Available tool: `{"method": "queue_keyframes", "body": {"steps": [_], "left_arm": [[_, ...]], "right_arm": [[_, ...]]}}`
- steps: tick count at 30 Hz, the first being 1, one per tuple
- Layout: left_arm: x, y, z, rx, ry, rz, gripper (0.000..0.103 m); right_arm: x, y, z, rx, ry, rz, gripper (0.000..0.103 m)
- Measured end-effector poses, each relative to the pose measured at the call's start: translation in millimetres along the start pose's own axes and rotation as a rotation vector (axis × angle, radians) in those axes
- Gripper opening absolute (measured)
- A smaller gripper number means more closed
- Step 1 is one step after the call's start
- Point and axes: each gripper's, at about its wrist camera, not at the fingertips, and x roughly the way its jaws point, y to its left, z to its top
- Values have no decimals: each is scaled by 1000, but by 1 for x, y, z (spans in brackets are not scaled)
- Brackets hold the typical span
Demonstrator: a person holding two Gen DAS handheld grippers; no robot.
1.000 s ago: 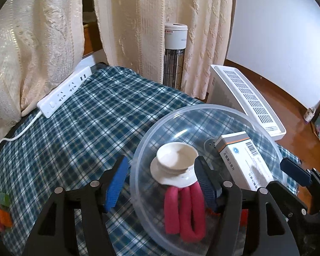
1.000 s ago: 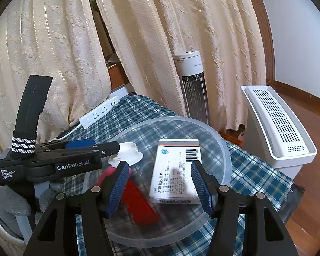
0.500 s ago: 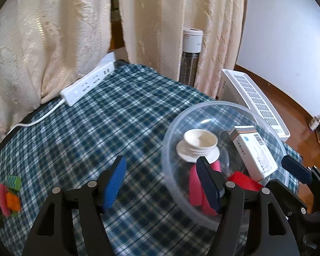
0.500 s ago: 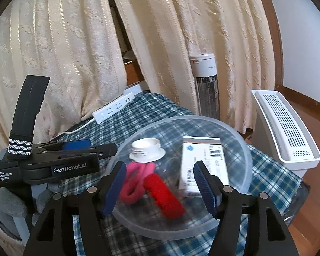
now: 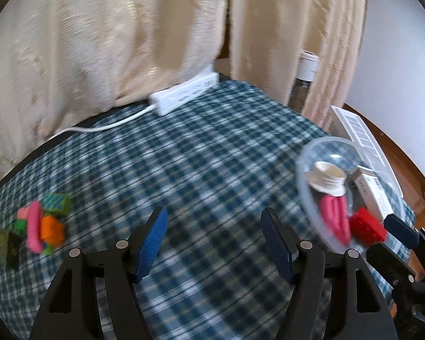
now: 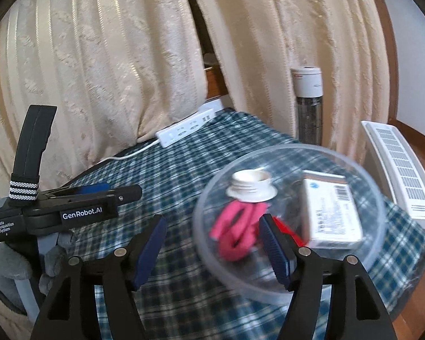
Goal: Organize objects
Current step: 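Move both open grippers away from the bowl to the toy pile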
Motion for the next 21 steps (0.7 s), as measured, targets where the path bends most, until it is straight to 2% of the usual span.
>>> {"method": "queue_keyframes", "body": {"steps": [21], "left_arm": [[-29, 163, -32, -257, 0, 169, 70]], "right_arm": [[31, 90, -17, -115, 110, 99, 71]]}}
